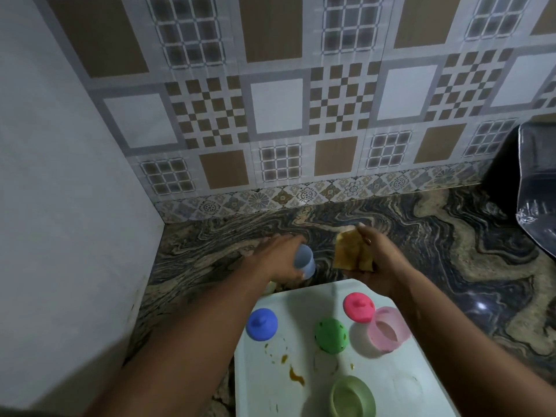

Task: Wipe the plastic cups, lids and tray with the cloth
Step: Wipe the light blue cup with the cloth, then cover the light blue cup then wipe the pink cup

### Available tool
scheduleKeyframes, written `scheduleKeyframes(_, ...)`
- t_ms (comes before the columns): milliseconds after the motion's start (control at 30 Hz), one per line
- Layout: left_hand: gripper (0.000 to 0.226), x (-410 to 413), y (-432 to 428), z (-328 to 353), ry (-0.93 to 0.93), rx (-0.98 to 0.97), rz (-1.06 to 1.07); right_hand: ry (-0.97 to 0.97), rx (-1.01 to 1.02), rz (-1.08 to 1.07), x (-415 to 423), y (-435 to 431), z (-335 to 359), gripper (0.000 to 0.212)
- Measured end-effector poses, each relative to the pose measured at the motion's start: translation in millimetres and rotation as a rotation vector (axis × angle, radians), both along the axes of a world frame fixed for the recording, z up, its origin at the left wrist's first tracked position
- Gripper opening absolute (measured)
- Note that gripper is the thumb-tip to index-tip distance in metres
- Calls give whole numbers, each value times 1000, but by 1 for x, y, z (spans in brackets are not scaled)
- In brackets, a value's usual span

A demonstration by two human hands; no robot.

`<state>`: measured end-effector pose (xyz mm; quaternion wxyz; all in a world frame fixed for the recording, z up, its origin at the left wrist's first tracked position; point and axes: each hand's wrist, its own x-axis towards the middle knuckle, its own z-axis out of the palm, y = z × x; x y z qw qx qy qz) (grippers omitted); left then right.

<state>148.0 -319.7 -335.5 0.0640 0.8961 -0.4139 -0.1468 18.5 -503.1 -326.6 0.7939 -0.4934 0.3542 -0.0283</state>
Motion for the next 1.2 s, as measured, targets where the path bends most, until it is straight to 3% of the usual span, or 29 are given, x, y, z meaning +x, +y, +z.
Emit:
scheduleKeyframes(133,79,3,-7,-16,58,109,-23,5,-44,20,-1,-1,-11,39)
scheduleKeyframes(400,82,-2,0,-13,48,38,0,8,-65,27,-8,-1,-12,41)
scheduleKeyframes(633,15,-22,52,-3,-22,-315,58,-10,-79,56,-26,22,-9,35)
scheduleKeyframes(800,29,-50,94,-21,41,-97,121,33,-124,79,-40,54,-13,16)
scheduleKeyframes(1000,29,-63,100,-40,5,42,238,42,-199,250,-50,78,-25,31)
scheduleKeyframes(1100,24,-64,99,-42,9,32,277,15,-340,290,-50,87,-26,35)
scheduleKeyframes(1200,22,-62,95,-43,47,-68,327,-99,-751,360,-46,92,-33,33)
